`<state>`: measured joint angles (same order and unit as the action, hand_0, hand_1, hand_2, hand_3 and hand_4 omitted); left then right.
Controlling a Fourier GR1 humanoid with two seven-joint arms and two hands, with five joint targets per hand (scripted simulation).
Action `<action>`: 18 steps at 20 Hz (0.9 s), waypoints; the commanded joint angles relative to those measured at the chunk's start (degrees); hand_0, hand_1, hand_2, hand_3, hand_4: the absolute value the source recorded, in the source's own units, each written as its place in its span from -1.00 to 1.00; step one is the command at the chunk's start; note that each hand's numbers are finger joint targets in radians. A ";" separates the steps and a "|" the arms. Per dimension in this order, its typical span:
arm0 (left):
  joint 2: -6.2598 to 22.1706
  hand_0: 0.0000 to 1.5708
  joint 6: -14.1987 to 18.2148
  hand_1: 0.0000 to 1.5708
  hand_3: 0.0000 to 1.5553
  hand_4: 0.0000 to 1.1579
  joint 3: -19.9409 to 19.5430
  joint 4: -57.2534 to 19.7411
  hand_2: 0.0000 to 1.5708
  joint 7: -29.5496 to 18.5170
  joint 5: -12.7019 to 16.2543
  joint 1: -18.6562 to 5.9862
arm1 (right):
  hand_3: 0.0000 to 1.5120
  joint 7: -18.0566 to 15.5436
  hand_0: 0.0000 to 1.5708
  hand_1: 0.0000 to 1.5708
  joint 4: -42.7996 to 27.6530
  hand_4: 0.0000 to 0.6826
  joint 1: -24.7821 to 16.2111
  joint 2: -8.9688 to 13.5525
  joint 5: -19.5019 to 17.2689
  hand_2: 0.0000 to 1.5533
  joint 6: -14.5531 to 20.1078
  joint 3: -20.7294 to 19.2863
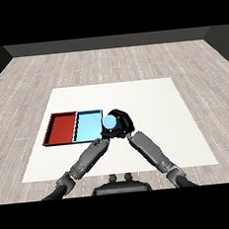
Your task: Pick the blue can and put it in the blue box
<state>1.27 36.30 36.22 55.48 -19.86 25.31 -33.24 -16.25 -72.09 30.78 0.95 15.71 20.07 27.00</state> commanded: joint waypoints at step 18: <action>-1.26 1.00 -1.59 1.00 0.92 0.98 -5.35 -3.54 1.00 -0.90 -2.78 -1.74 | -1.00 4.38 -1.00 -1.00 -0.59 -1.00 -0.95 -0.94 -6.91 -1.00 2.30 -5.90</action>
<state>0.13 36.21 33.01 54.12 -19.43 22.36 -33.35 -11.90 -73.72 29.01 0.16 8.66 20.82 23.31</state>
